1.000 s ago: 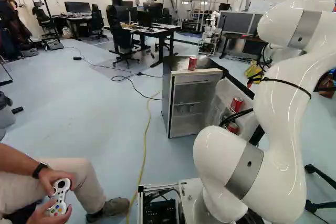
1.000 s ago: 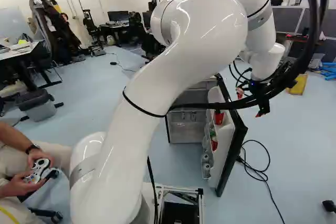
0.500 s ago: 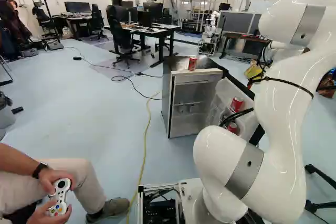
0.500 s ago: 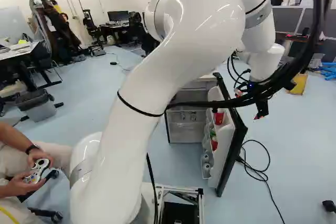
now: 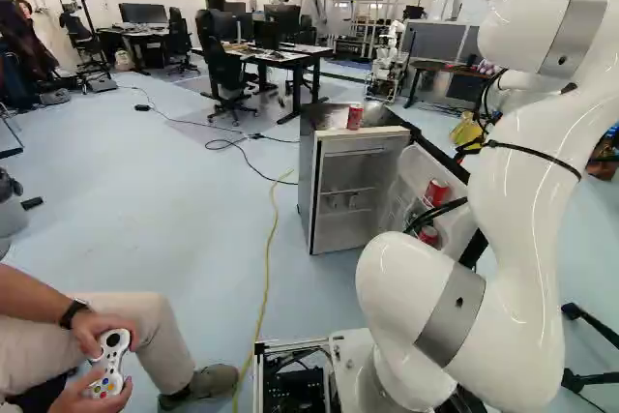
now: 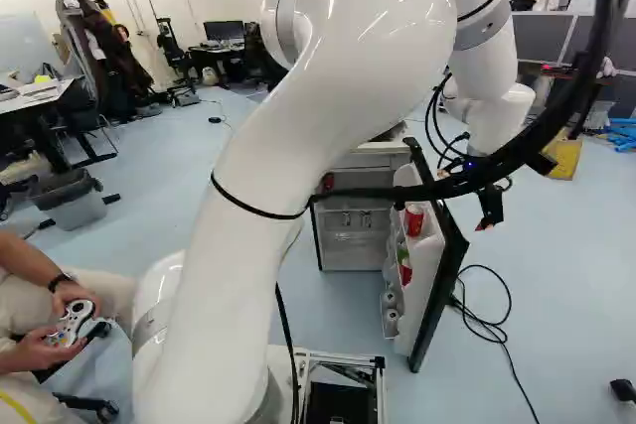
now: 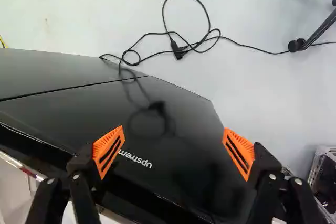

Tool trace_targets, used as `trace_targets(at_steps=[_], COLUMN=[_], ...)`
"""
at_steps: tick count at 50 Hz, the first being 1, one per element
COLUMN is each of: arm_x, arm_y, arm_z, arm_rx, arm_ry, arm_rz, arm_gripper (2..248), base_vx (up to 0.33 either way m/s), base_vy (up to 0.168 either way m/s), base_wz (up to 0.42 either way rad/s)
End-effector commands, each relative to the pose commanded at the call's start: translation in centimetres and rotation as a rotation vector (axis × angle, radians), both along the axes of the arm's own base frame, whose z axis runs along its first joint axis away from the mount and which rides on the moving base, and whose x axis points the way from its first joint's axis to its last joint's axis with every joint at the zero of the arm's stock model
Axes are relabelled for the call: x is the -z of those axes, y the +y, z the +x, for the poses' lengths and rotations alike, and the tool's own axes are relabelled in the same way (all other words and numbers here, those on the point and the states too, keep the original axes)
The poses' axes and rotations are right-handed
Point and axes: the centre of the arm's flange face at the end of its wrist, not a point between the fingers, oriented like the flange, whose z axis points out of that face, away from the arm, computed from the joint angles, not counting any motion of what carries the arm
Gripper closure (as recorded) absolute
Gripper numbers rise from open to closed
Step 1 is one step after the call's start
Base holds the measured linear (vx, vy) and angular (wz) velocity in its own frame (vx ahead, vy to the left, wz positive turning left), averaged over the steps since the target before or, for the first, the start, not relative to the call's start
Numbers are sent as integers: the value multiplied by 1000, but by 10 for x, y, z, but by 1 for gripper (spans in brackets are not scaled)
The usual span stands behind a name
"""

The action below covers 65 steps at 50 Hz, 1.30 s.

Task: Grab a drink from the fridge

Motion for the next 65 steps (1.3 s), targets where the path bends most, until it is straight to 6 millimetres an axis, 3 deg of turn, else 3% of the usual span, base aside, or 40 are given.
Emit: trace_targets(at_steps=[65], arm_x=[0], arm_y=[70], arm_z=[-32], arm_rx=[-33], arm_ry=[49], arm_rz=[59], arm_gripper=[3], base_vx=[0], base_vy=[0], base_wz=[0])
